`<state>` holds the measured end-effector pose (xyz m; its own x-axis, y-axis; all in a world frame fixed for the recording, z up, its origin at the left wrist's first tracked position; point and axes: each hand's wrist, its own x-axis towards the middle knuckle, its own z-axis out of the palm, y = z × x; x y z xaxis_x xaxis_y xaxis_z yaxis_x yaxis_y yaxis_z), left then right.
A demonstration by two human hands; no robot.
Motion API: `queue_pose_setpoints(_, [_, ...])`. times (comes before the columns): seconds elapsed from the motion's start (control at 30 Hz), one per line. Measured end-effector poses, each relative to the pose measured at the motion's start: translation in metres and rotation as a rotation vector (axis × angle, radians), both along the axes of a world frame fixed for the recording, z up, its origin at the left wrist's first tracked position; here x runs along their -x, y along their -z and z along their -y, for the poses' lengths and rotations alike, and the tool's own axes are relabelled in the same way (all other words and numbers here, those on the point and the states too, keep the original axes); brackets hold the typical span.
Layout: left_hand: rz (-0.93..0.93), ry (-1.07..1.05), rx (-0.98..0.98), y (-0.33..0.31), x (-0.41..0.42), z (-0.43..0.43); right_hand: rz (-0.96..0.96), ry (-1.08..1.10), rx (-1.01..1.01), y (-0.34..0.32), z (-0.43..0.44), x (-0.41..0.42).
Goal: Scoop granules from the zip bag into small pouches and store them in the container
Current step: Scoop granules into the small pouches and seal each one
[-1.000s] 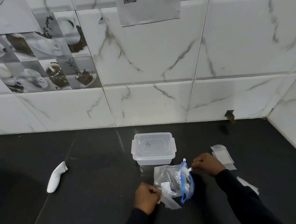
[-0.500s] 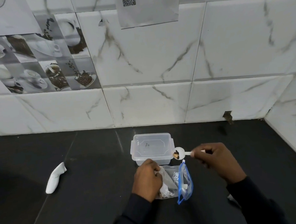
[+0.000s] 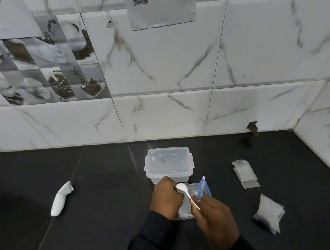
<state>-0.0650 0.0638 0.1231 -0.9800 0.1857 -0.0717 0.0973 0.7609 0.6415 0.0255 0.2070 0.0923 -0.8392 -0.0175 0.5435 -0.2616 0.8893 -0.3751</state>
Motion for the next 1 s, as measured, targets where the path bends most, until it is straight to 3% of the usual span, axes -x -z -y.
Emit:
queue_pose_setpoints(0.17, [0.024,0.001,-0.021,0.000,0.000,-0.002,-0.121,-0.021,-0.155,0.021,-0.007,-0.002])
queue_pose_setpoints(0.37, [0.050,0.013,-0.014,0.006,0.002,0.000,-0.078,-0.031,-0.094,0.013,-0.005,-0.004])
queue_pose_setpoints(0.47, [0.068,0.023,-0.020,0.007,0.005,0.005,-0.034,0.006,0.177,-0.004,-0.001,-0.005])
queue_pose_setpoints(0.57, [0.058,0.038,-0.007,0.013,0.009,0.018,0.009,0.171,0.602,-0.029,-0.013,0.000])
queue_pose_setpoints(0.63, [0.113,0.029,0.007,0.023,0.011,0.033,0.085,0.285,0.763,-0.042,-0.035,0.006])
queue_pose_setpoints(0.8, [0.483,0.124,0.004,0.059,0.005,0.054,0.533,0.464,0.502,-0.005,-0.094,0.018])
queue_pose_setpoints(0.93, [0.656,0.123,-0.163,0.080,-0.006,0.050,0.885,0.383,0.300,0.027,-0.087,0.029])
queue_pose_setpoints(1.0, [0.686,0.106,-0.212,0.086,-0.010,0.046,0.938,0.349,0.321,0.030,-0.080,0.037])
